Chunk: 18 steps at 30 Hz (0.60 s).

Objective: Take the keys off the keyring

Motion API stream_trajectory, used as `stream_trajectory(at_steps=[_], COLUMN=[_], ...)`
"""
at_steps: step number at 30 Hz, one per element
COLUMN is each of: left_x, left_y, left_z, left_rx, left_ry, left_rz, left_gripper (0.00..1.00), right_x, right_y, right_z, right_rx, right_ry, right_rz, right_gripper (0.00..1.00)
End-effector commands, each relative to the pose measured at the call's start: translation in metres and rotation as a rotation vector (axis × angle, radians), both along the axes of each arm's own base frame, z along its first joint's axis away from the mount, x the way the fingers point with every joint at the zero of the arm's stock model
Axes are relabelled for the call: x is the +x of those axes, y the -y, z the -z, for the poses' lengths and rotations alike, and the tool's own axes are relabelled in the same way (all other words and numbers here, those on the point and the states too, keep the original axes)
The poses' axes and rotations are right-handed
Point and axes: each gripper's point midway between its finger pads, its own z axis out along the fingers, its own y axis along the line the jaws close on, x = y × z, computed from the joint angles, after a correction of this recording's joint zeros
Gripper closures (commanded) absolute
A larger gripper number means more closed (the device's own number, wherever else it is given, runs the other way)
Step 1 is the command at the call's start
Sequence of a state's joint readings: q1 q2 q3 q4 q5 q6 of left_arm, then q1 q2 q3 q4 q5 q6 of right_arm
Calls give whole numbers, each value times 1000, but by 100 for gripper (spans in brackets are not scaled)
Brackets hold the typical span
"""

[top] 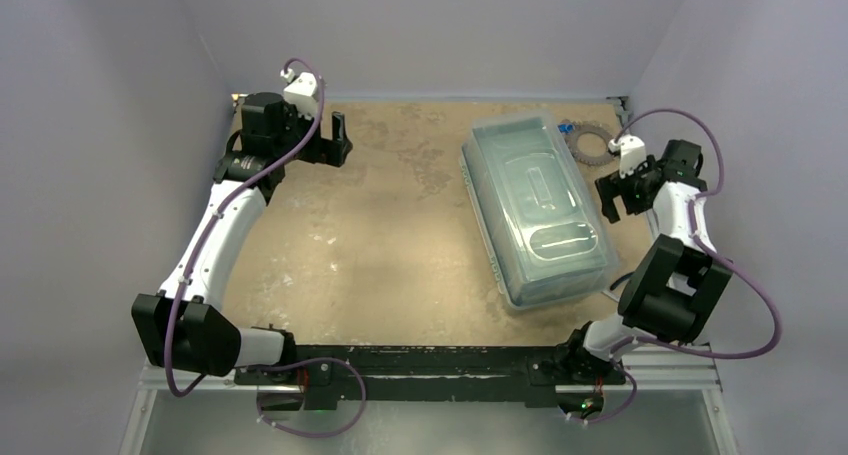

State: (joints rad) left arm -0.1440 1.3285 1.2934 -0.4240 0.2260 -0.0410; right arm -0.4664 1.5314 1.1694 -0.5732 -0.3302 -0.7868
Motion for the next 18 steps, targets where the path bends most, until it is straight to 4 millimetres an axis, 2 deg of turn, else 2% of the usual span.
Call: stream_trajectory(at_steps=[1,3,9,14,18], left_x=[-3,-4,-14,-21,-26], left_y=[4,7,24,31,35], left_z=[-17,-17,-20,-27,-36], left_rx=[-29,-39,-90,-111,-106], left_ry=[53,51,34,32,30], left_rz=[32,46,154,202,252], left_gripper=[1,1,1,1,1], right_x=[-24,-31,-42,-36,-35], right_y=[-22,-35,-113,-193,-271], right_z=[18,18,16,3,-7], right_rx=[-34,-17,73,204,301], right_ry=[-79,-84,-114,-118,-123], right_rz=[-111,-148,-319,-456,-596], right_gripper=[5,5,5,5,5])
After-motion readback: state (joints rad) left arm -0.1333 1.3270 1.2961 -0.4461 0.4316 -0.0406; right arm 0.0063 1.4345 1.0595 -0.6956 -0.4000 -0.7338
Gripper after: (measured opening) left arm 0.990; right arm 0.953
